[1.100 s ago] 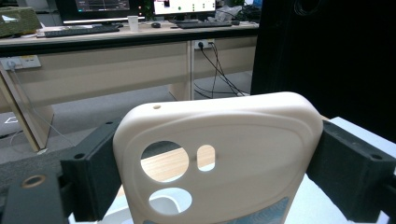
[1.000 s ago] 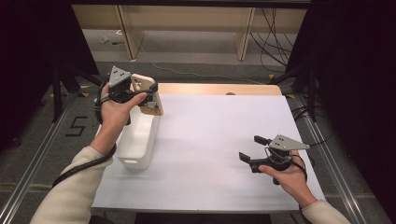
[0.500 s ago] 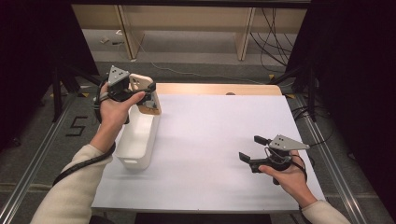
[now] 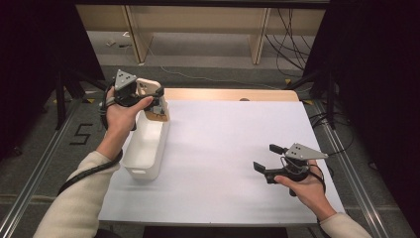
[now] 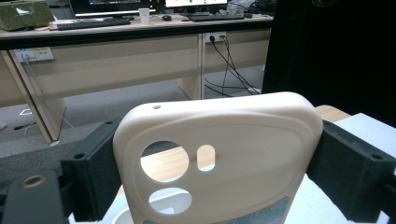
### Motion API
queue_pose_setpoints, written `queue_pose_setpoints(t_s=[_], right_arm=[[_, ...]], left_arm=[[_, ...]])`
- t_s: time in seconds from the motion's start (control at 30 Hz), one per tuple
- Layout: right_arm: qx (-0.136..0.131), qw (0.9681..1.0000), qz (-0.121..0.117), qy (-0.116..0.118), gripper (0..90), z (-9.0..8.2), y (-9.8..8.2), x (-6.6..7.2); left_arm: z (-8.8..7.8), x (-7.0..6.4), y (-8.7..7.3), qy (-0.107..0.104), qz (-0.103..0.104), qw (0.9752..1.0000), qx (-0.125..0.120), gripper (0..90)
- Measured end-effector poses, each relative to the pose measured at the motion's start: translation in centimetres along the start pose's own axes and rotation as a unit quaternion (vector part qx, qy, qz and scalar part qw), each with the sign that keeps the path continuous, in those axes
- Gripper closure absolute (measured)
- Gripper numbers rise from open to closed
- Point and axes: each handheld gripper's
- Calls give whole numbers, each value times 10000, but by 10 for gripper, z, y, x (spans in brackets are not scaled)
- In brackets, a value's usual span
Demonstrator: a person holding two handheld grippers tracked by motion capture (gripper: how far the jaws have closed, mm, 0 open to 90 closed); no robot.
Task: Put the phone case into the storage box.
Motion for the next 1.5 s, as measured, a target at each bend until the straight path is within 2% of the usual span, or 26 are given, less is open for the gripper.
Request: queue_pose_setpoints(t_s=[0.6, 1.5], right_arm=[[-1, 10000, 0, 5, 108, 0, 0, 0], [1, 10000, -7, 5, 108, 0, 0, 0]], left_arm=[[4, 5, 2, 87, 38, 10000, -25, 114], [8, 19, 1, 248, -19, 9997, -30, 114]])
Point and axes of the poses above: each handheld gripper's, and its own axes: z roughly forward along the jaws, y roughly out of its top, x roughly to its left, and after that the axes turned 15 degrees about -z, right-handed
